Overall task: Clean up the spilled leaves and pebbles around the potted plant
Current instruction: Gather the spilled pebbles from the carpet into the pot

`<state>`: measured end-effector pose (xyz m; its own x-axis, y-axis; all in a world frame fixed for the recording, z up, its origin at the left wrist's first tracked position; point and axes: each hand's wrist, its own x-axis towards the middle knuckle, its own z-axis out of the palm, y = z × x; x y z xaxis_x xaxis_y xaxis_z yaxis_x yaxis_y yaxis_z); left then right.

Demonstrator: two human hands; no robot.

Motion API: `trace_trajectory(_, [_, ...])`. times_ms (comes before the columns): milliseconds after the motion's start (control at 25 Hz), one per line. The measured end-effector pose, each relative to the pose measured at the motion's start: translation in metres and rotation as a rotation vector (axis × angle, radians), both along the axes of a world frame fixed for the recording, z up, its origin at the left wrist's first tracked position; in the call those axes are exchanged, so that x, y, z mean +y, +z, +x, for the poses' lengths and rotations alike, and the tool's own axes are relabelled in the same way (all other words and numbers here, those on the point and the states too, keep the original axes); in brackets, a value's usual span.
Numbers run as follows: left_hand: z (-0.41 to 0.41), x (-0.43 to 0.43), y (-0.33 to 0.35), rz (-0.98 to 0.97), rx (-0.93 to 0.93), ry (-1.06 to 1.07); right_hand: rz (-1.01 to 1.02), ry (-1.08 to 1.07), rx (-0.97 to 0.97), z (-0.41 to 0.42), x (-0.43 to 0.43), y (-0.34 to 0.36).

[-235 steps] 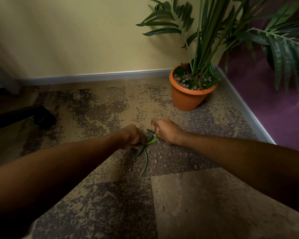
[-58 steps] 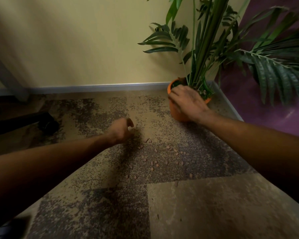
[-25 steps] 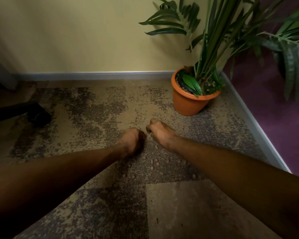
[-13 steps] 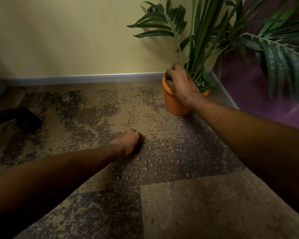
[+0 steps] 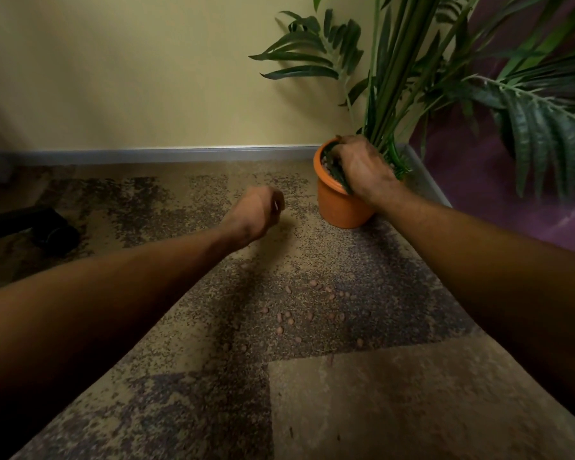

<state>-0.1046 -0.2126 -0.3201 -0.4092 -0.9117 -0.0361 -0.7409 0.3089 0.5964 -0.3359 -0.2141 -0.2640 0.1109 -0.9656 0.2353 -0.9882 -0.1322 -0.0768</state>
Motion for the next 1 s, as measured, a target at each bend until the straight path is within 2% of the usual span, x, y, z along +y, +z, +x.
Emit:
trace_trajectory(200, [-0.044,-0.015,0.03,-0.146,0.13,0.09,-0.104,-0.016,0.014,-0.009,0.009,0.007])
trace_trajectory(400, [-0.084,-0.022,0.048,-0.237,0.218,0.066,-0.1,0.01,0.031,-0.023,0.027,0.014])
trace_trajectory(600, [-0.115,-0.045,0.049,-0.218,0.288,0.114,-0.069,0.005,0.086,-0.039,0.048,0.016])
trace_trajectory(760, [-0.14,-0.051,0.05,-0.121,0.37,0.125,-0.026,0.002,0.088,-0.047,0.06,0.016])
trace_trajectory(1000, [-0.139,-0.045,0.057,-0.16,0.366,0.144,-0.024,0.023,0.092,-0.046,0.064,0.011])
